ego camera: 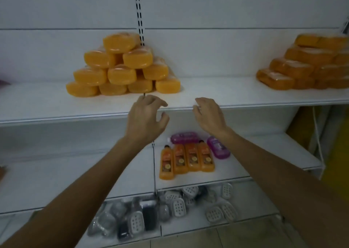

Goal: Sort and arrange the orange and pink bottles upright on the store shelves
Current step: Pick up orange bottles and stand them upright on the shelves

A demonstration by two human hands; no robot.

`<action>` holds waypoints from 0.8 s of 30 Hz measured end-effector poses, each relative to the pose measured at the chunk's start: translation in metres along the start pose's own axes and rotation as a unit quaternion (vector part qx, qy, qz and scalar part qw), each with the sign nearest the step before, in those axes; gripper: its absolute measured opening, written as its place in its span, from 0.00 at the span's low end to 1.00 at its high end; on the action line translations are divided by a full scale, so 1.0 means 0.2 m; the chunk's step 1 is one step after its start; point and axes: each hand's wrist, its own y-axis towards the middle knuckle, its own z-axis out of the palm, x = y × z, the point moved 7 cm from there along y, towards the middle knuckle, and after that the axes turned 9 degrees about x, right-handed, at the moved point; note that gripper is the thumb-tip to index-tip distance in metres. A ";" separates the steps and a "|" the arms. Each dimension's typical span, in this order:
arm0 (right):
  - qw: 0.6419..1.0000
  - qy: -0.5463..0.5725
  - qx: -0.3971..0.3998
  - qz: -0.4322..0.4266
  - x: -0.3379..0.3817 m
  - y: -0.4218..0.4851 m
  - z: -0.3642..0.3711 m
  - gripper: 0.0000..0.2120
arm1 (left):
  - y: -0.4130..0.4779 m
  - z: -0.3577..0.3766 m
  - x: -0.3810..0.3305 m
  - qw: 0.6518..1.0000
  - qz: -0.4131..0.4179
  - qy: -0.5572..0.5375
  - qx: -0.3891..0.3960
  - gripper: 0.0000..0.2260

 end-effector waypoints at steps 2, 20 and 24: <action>0.997 0.015 -0.061 -0.046 0.00 -0.14 0.02 0.16 | -0.09 0.14 -0.05 0.999 0.000 -0.019 0.037 0.14; 0.940 0.124 0.204 0.246 -1.38 -0.34 0.97 0.19 | -0.24 1.77 0.31 0.832 -0.435 -0.224 0.262 0.15; 0.926 0.118 0.218 0.285 -1.67 -0.17 1.14 0.24 | -0.15 2.09 0.37 0.734 -0.543 -0.385 0.138 0.13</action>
